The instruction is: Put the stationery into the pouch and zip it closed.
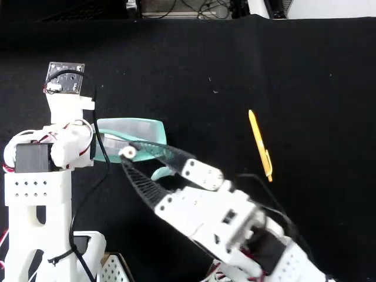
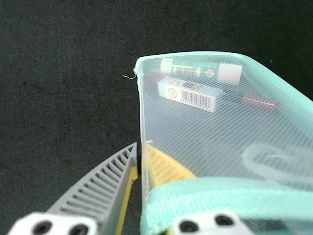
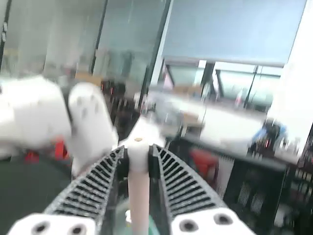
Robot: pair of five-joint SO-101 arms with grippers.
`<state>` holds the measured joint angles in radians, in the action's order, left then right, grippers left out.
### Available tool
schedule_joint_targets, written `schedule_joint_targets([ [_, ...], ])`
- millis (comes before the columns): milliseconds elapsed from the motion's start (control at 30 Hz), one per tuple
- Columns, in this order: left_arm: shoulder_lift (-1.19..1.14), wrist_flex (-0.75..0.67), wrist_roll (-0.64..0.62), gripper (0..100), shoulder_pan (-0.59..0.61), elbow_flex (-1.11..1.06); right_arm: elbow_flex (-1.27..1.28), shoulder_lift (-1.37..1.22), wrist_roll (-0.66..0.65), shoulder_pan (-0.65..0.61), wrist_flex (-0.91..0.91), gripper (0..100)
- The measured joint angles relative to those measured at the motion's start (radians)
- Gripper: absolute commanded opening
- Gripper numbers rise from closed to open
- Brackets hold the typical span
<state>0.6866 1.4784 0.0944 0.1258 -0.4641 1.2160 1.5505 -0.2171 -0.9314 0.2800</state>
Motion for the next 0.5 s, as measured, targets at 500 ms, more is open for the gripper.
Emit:
schedule_joint_targets([
  [500, 0.002, 0.000, 0.000, 3, 0.000, -0.003, -0.166, 0.006, 0.028, 0.014, 0.511, 17.2],
])
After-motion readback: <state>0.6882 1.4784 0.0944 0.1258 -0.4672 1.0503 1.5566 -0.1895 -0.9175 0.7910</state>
